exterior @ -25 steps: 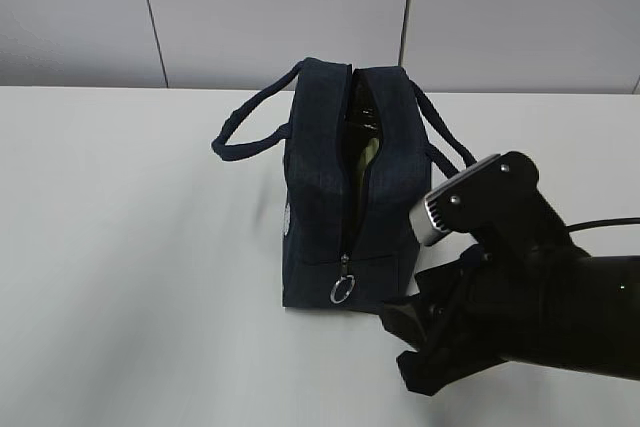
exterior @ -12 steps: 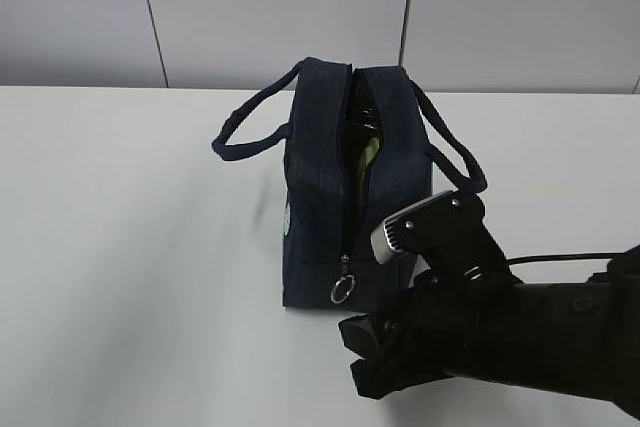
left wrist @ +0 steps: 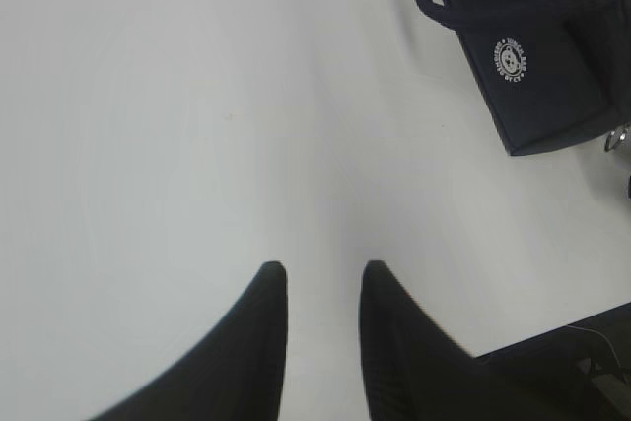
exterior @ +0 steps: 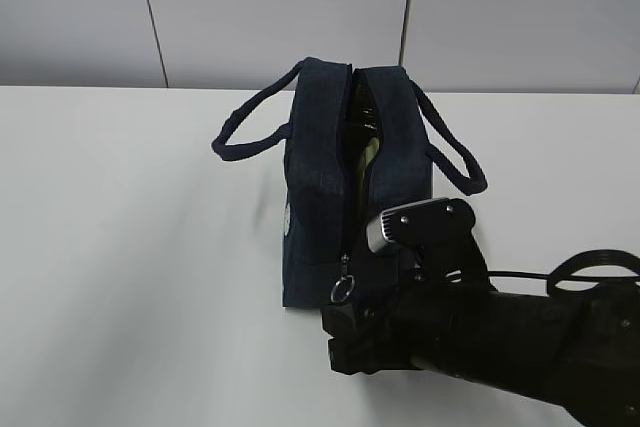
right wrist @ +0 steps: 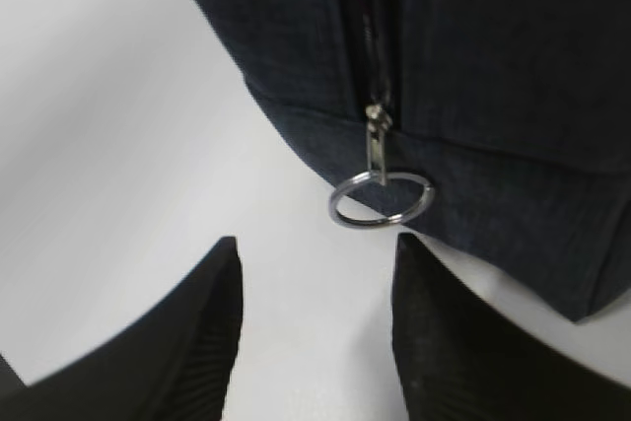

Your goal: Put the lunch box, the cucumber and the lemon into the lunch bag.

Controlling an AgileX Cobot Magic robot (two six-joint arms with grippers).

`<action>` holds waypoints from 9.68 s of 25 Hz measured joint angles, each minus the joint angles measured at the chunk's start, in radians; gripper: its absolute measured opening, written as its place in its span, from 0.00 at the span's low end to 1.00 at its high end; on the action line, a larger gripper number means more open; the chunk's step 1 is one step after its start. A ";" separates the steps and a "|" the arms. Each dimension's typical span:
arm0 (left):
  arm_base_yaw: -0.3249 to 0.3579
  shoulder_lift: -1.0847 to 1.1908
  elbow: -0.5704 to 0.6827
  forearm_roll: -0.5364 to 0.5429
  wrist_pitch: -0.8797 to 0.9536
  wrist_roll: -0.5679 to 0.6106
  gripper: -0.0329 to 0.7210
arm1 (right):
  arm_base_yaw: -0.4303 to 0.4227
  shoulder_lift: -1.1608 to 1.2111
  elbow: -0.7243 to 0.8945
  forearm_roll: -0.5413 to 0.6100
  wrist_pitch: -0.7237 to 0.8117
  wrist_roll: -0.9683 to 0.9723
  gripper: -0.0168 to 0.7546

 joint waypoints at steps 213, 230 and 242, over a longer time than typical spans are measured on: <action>-0.225 0.480 0.131 -0.314 -0.748 0.362 0.65 | -0.150 -0.241 -0.313 0.204 0.271 -0.289 0.02; -0.276 0.580 0.131 -0.330 -0.924 0.364 0.42 | -0.150 -0.241 -0.313 0.282 0.271 -0.288 0.02; -0.276 0.603 0.131 -0.334 -0.935 0.364 0.04 | -0.153 -0.241 -0.313 0.331 0.257 -0.288 0.02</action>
